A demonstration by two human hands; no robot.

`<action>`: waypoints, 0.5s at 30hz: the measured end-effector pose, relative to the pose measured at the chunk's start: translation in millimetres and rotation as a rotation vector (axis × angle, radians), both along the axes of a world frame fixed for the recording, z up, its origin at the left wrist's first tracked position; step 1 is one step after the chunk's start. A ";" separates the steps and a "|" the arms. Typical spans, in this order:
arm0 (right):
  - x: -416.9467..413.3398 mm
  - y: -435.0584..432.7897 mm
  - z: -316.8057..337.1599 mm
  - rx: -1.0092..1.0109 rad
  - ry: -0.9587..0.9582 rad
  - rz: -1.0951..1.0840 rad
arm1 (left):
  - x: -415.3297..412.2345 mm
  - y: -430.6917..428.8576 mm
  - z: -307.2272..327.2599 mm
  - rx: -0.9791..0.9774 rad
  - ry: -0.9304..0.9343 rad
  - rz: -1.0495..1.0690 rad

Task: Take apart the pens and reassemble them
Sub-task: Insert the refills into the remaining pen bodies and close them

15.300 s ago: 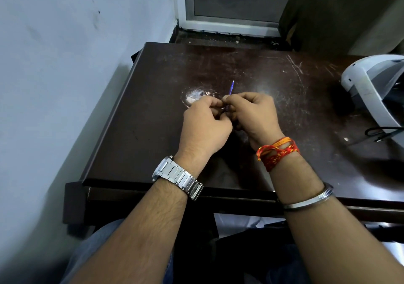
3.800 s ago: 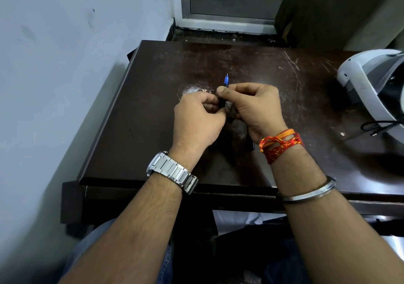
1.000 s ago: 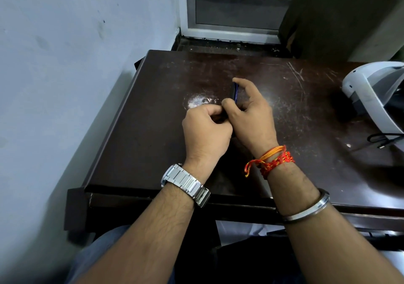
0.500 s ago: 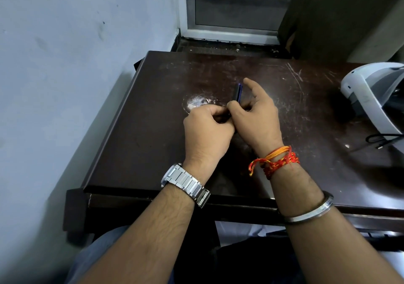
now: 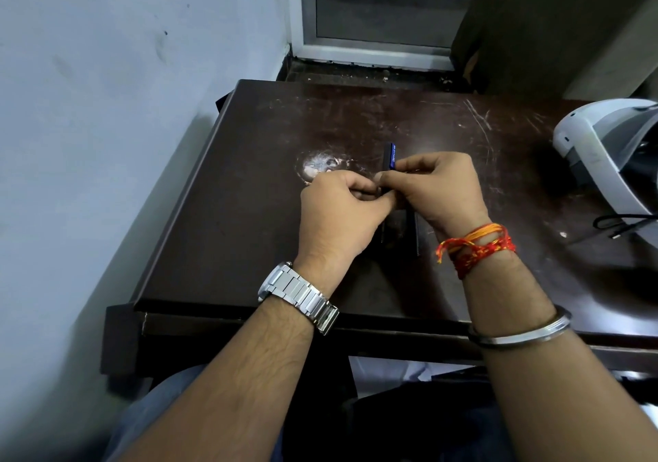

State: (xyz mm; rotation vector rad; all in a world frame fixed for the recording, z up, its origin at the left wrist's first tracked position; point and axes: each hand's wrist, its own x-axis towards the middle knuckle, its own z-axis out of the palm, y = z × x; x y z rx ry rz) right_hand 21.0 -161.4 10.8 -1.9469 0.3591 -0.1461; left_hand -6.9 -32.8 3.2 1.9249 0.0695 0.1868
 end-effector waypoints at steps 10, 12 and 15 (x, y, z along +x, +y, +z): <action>-5.5 -7.0 4.5 -0.338 0.188 -0.006 | 3.6 2.0 0.5 0.036 0.090 0.085; -6.3 -5.0 5.1 -0.360 0.197 -0.021 | 3.6 2.8 -0.3 0.049 0.091 0.078; -6.5 -4.7 5.4 -0.379 0.205 -0.020 | 4.5 3.8 -0.7 0.059 0.093 0.081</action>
